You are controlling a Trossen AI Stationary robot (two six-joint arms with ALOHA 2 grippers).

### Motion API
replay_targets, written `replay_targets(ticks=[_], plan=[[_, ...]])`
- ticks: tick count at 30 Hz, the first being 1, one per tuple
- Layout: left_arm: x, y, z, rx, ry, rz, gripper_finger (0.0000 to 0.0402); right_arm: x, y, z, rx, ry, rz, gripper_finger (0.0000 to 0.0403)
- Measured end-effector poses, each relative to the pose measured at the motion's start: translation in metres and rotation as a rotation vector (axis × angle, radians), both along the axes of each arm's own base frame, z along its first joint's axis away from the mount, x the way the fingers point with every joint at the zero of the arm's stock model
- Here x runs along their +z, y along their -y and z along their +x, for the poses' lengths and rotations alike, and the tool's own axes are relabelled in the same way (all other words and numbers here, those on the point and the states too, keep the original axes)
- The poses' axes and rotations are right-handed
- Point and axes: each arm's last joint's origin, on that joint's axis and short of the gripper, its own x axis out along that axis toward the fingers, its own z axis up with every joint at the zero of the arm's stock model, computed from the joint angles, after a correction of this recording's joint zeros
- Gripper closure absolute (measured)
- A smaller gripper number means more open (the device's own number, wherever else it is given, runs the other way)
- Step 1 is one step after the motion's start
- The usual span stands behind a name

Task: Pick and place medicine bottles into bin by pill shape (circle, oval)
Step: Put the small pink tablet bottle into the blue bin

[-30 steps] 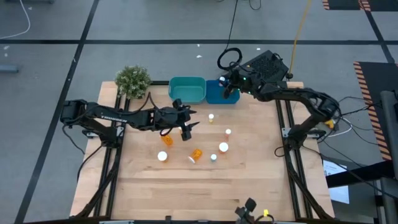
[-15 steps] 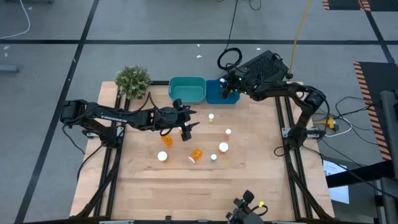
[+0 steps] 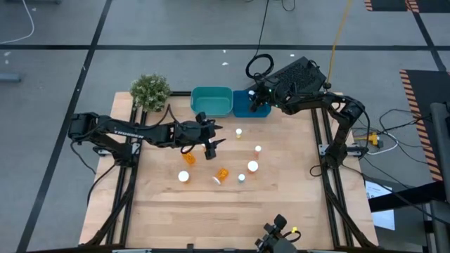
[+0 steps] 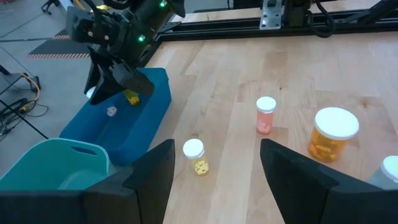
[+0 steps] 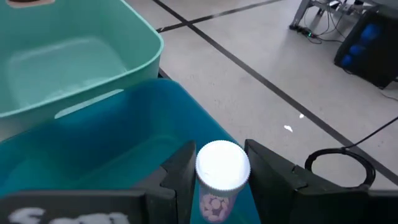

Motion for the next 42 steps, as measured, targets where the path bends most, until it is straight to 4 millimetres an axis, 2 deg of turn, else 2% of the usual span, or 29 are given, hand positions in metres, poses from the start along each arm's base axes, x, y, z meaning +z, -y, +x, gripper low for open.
replay_targets(ticks=[42], plan=[[-0.0002, 0.0003, 0.0001, -0.005, -0.001, -0.002, 0.016, -0.0054, -0.001, -0.0034, -0.055, -0.022, 0.072, 0.0274]])
